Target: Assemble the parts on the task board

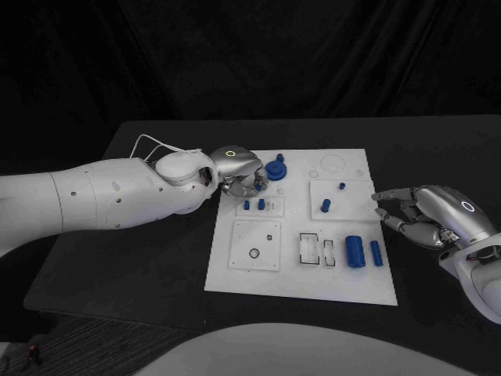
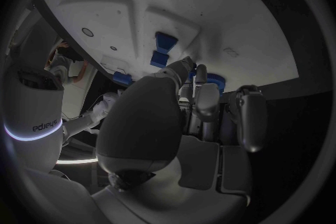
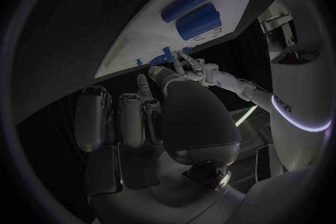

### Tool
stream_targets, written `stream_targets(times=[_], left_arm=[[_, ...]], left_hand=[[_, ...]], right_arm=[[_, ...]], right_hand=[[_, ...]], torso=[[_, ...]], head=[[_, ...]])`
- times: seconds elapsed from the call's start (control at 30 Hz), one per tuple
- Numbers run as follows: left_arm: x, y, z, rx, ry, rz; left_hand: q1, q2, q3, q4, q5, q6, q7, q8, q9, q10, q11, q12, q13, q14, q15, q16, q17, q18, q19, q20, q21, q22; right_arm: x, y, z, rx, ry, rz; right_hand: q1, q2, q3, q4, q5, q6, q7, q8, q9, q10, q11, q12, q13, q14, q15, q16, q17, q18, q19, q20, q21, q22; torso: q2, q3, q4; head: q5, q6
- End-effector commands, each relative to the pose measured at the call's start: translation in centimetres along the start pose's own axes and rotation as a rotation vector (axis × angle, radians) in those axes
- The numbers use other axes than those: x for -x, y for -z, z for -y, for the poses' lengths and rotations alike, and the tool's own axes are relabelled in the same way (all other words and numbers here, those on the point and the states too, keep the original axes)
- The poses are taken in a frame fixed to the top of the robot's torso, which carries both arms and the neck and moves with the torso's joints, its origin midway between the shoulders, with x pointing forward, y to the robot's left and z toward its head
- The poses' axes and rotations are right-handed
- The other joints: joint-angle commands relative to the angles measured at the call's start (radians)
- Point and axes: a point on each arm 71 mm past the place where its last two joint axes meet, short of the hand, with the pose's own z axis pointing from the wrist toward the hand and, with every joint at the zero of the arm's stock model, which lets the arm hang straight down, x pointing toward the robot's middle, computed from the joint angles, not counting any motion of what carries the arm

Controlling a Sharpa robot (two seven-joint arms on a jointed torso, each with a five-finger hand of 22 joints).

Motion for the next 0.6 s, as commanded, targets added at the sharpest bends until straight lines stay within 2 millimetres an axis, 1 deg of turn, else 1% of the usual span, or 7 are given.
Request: stream_targets(times=[0.03, 0.07, 0.1, 0.2, 0.37, 0.5, 0.6], left_arm=[[-0.4, 0.1, 0.0, 0.007, 0.000, -0.027], [-0.4, 0.2, -0.1, 0.012, -0.001, -0.026], [-0.4, 0.2, -0.2, 0.016, -0.001, -0.024], [-0.3, 0.7, -0.8, 0.029, -0.005, -0.004], [0.4, 1.9, -2.4, 0.047, -0.030, 0.099], [1.0, 3.1, -3.7, 0.061, -0.014, 0.185], [1.4, 4.0, -4.6, 0.071, 0.034, 0.252]], left_hand=[[-0.010, -0.019, 0.004, 0.009, -0.025, -0.076, -0.040, -0.043, -0.020, -0.041, 0.011, -0.038, -0.020, -0.013, 0.008, -0.011, -0.012, -0.009, -0.011, -0.001, -0.011, 0.195], [-0.012, -0.024, 0.004, 0.011, -0.034, -0.098, -0.053, -0.055, -0.026, -0.052, 0.016, -0.048, -0.025, -0.016, 0.012, -0.015, -0.017, -0.009, -0.013, -0.001, -0.014, 0.194], [-0.026, -0.036, -0.006, 0.023, -0.075, -0.164, -0.075, -0.064, -0.046, -0.091, 0.026, -0.074, -0.038, -0.022, 0.018, -0.020, -0.024, -0.007, -0.018, 0.001, -0.021, 0.192], [-0.050, -0.050, -0.042, 0.048, -0.122, -0.225, -0.098, -0.067, -0.069, -0.130, 0.030, -0.089, -0.042, -0.027, 0.023, -0.023, -0.029, -0.005, -0.025, 0.005, -0.033, 0.189], [-0.054, -0.058, -0.115, 0.094, -0.122, -0.293, -0.126, -0.064, -0.100, -0.171, 0.032, -0.081, -0.027, -0.034, 0.025, -0.025, -0.032, -0.003, -0.032, 0.005, -0.042, 0.186], [-0.030, -0.050, -0.134, 0.117, -0.122, -0.281, -0.123, -0.054, -0.107, -0.187, 0.027, -0.060, -0.008, -0.056, 0.022, -0.044, -0.059, 0.002, -0.050, 0.006, -0.066, 0.179], [-0.010, -0.045, -0.149, 0.138, -0.123, -0.240, -0.113, -0.036, -0.109, -0.259, 0.018, -0.040, 0.017, -0.185, 0.023, -0.153, -0.204, 0.027, -0.151, 0.013, -0.203, 0.139]], right_arm=[[-0.1, 0.1, 0.0, -0.002, 0.000, -0.001], [-0.1, 0.1, 0.0, -0.002, 0.000, -0.001], [-0.1, 0.1, 0.0, -0.002, 0.000, 0.000], [0.0, 0.2, 0.0, -0.002, -0.001, 0.003], [0.3, 0.5, -0.1, -0.003, -0.005, 0.012], [0.7, 0.8, -0.1, -0.005, -0.006, 0.026], [1.6, 0.4, 0.0, -0.001, 0.002, 0.056]], right_hand=[[0.004, -0.003, 0.008, -0.001, 0.004, 0.008, 0.000, -0.001, 0.000, 0.104, 0.009, 0.005, 0.263, 0.076, 0.006, -0.002, 0.101, -0.009, 0.024, 0.009, 0.001, 0.204], [0.004, -0.003, 0.008, -0.001, 0.004, 0.008, 0.000, -0.001, 0.000, 0.104, 0.009, 0.005, 0.263, 0.076, 0.006, -0.002, 0.101, -0.009, 0.024, 0.009, 0.001, 0.204], [0.004, -0.004, 0.008, -0.001, 0.004, 0.007, 0.000, -0.002, 0.000, 0.104, 0.009, 0.005, 0.263, 0.076, 0.006, -0.002, 0.101, -0.009, 0.024, 0.009, 0.001, 0.203], [0.003, -0.006, 0.008, -0.002, 0.003, 0.005, 0.000, -0.003, -0.001, 0.104, 0.009, 0.005, 0.263, 0.076, 0.006, -0.003, 0.100, -0.009, 0.024, 0.010, 0.001, 0.203], [0.004, -0.009, 0.010, -0.004, 0.003, -0.002, -0.003, -0.005, -0.002, 0.104, 0.006, 0.005, 0.263, 0.076, 0.006, -0.003, 0.099, -0.009, 0.023, 0.010, 0.000, 0.203], [0.004, -0.012, 0.011, -0.005, 0.001, -0.004, -0.004, -0.005, -0.002, 0.101, 0.005, 0.001, 0.257, 0.075, 0.005, -0.005, 0.096, -0.008, 0.022, 0.009, -0.003, 0.202], [-0.001, -0.019, 0.012, -0.002, -0.011, -0.005, -0.006, -0.003, -0.001, 0.084, 0.004, -0.021, 0.228, 0.073, 0.003, -0.010, 0.087, -0.004, 0.014, 0.008, -0.022, 0.196]], torso=[[0.000, -0.0002, 0.0000], [0.000, -0.0003, 0.0000], [0.000, 0.0000, -0.0001], [0.000, 0.0001, 0.0000], [0.000, -0.0004, -0.0001], [-0.001, -0.0009, -0.0002], [-0.001, -0.0012, -0.0003]], head=[[0.001, 0.000], [0.001, 0.000], [0.001, 0.000], [0.001, 0.000], [0.004, 0.007], [0.012, 0.019], [0.016, 0.027]])
